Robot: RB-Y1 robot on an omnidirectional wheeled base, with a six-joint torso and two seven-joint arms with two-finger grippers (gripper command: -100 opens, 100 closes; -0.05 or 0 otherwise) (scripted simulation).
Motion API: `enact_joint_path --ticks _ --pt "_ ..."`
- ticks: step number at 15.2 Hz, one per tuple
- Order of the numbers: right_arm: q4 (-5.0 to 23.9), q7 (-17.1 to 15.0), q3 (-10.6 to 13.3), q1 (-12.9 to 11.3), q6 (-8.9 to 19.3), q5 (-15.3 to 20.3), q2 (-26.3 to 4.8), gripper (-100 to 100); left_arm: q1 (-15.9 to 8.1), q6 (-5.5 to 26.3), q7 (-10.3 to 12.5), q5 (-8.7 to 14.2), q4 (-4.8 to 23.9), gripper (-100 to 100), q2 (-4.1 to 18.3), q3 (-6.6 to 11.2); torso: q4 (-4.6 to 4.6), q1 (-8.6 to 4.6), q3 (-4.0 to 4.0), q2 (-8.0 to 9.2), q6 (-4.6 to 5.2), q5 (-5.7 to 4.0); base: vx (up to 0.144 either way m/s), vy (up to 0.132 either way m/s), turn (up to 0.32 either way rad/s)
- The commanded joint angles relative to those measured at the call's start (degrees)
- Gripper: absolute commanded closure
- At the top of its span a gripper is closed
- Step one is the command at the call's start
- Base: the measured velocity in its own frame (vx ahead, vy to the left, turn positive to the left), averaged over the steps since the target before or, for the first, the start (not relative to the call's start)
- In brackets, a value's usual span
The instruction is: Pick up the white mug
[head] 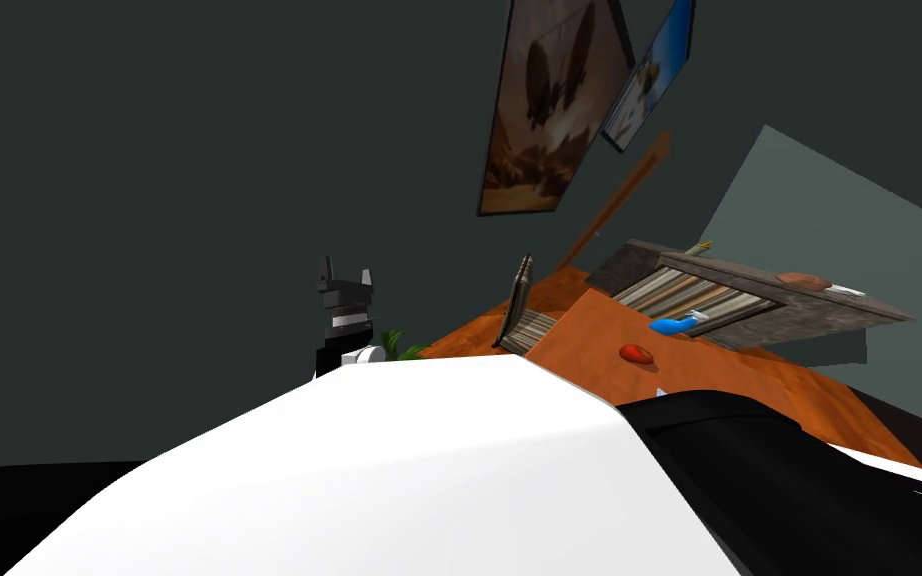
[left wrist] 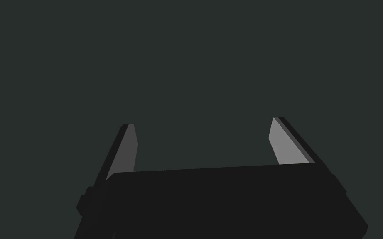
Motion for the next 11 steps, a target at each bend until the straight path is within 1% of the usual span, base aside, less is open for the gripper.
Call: enact_joint_path --ticks 1,2,4,5,6,7,11 --pt "0.0 0.0 0.0 0.0 0.0 0.0 0.0 -100 0.0 0.0 0.0 0.0 0.0 0 0.0 0.00 0.00 0.00 0.00 0.00 0.00 0.00 0.062 -0.043 0.058" --pt "0.6 0.4 0.2 -0.1 1.0 0.3 1.8 -100 0.0 0.0 0.0 0.0 0.0 0 0.0 0.00 0.01 0.01 0.02 0.06 0.01 0.01 0.014 -0.035 0.045" --pt "1.2 0.6 0.2 -0.2 2.0 0.5 3.4 -100 0.0 0.0 0.0 0.0 0.0 0 0.0 0.00 0.06 0.02 0.17 0.31 0.03 0.00 -0.020 -0.047 0.063" --pt "1.4 0.6 0.2 -0.2 2.2 0.5 3.8 -100 0.0 0.0 0.0 0.0 0.0 0 0.0 0.00 0.08 0.00 0.22 0.41 0.03 0.00 -0.027 -0.052 0.032" --pt "0.1 0.1 0.3 0.1 2.3 0.4 2.7 -100 0.0 0.0 0.0 0.0 0.0 0 0.0 0.00 0.10 -0.02 0.26 0.46 0.04 -0.01 -0.016 -0.031 0.010" --pt "0.2 0.1 0.4 0.1 2.4 0.4 2.9 100 0.0 0.0 0.0 0.0 0.0 0 0.0 0.00 0.10 0.03 0.26 0.46 0.05 0.01 -0.005 -0.012 0.002" --pt "0.2 0.1 0.4 0.1 2.4 0.5 2.8 100 0.0 0.0 0.0 0.0 0.0 0 0.0 0.00 0.11 0.18 0.26 0.43 0.07 0.03 -0.001 -0.001 0.000"
